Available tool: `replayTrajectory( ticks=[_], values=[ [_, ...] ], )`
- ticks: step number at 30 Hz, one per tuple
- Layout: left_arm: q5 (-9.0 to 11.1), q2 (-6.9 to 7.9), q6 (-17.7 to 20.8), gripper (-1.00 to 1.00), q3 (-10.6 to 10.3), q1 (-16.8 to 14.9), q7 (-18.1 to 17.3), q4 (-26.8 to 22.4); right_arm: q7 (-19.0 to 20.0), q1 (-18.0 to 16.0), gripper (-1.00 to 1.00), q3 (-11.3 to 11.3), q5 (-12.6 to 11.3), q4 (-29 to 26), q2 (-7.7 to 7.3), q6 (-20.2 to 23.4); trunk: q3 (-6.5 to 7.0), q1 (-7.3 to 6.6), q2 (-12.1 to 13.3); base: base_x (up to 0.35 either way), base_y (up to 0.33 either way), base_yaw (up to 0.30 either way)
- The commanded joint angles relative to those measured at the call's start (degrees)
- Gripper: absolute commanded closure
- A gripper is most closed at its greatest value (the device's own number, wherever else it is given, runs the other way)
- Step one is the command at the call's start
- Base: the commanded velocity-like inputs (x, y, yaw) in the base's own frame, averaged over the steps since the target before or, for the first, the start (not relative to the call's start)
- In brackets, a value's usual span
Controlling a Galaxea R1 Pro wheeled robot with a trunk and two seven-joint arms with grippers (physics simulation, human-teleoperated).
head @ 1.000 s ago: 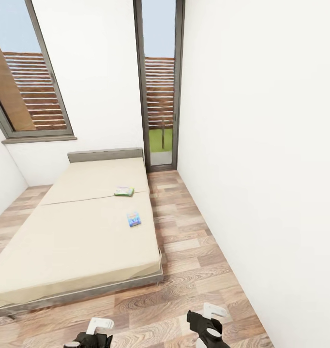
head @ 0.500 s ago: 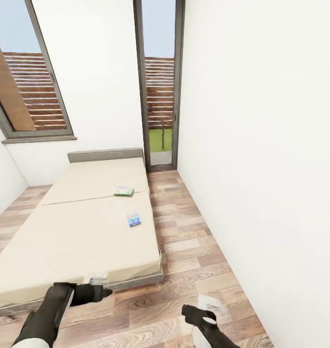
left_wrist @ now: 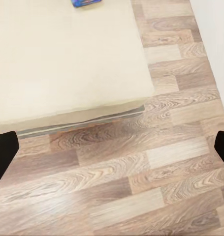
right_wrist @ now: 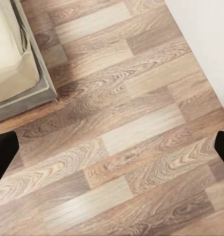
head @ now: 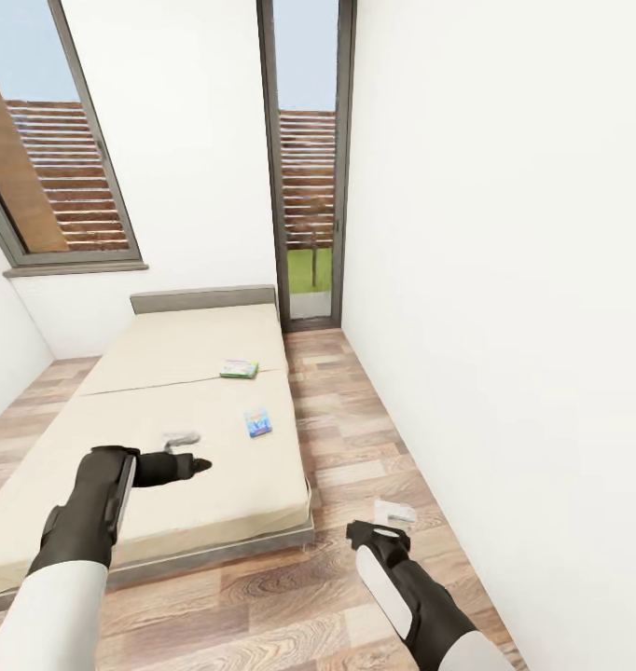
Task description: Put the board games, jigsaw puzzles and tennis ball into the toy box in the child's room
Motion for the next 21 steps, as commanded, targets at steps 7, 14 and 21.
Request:
replayTrajectory(
  ticks=[7,14,21],
  values=[
    [-0.6,-0.09,0.3,-1.00,0.0,-4.7,-0.5,0.9,-0.8,-0.7,-1.00,0.2,-0.2,-1.0,-0.03,1.8,-0.14,0.04,-0.1,0.000,0.000,0.000],
    [-0.5,-0.27,0.3,-1.00,-0.3,-5.9,-0.6,0.4,-1.0,-0.9,-1.00,0.2,-0.2,-2.1,-0.10,2.4,-0.14,0.04,-0.1,0.000,0.000,0.000],
    [-0.6,-0.02,0.3,-1.00,-0.2,-6.6,-0.7,-0.7,-1.1,-0.7,-1.00,0.8,-0.2,-5.1,-0.44,2.6,-0.14,0.04,-0.1,0.000,0.000,0.000]
  ],
)
